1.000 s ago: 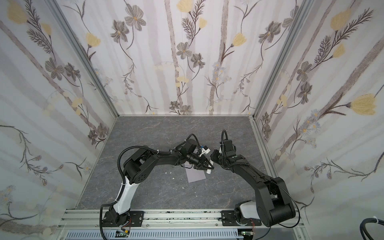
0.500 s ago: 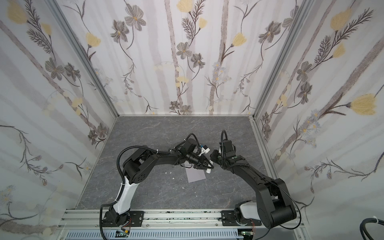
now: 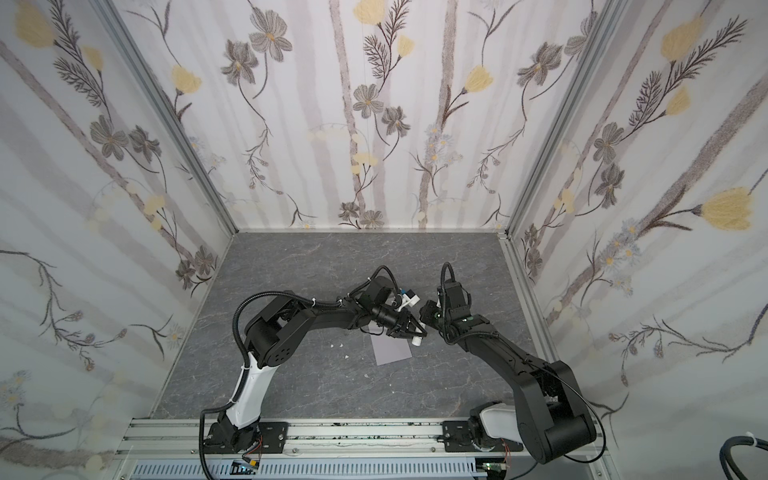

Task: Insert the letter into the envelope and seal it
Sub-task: 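Press the clear cap down onto the glue stick with the right gripper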

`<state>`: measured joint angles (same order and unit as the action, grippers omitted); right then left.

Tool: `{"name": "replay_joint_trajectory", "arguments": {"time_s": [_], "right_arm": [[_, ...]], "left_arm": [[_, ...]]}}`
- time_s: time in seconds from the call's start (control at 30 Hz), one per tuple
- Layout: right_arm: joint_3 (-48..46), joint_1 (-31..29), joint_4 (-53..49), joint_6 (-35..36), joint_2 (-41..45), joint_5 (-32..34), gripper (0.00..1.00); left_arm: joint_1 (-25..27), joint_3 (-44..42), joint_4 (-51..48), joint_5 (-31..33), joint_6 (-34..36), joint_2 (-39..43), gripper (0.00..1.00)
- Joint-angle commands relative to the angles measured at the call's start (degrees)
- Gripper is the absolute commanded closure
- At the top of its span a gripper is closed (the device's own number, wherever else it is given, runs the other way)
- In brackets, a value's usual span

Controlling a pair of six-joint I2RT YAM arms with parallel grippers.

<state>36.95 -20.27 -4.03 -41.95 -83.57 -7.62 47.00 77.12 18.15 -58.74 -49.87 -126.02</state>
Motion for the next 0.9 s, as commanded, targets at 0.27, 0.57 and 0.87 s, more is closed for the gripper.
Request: {"name": "replay_joint_trajectory", "arguments": {"time_s": [0.27, 0.57, 0.87], "right_arm": [[-1.16, -1.49, -3.18, -1.46, 0.51, -3.28, 0.76], [-1.88, -2.65, -2.47, -2.54, 0.60, -3.54, 0.76], [-1.79, -3.60, -2.47, -3.22, 0.78, -3.54, 0.77]], "left_arm": [[-1.21, 1.19, 3.82, 4.33, -0.14, 0.97, 1.00], [-1.78, 0.71, 3.82, 5.26, 0.03, 1.56, 1.00], [-2.28, 0.30, 3.82, 6.33, 0.21, 2.24, 1.00]]}}
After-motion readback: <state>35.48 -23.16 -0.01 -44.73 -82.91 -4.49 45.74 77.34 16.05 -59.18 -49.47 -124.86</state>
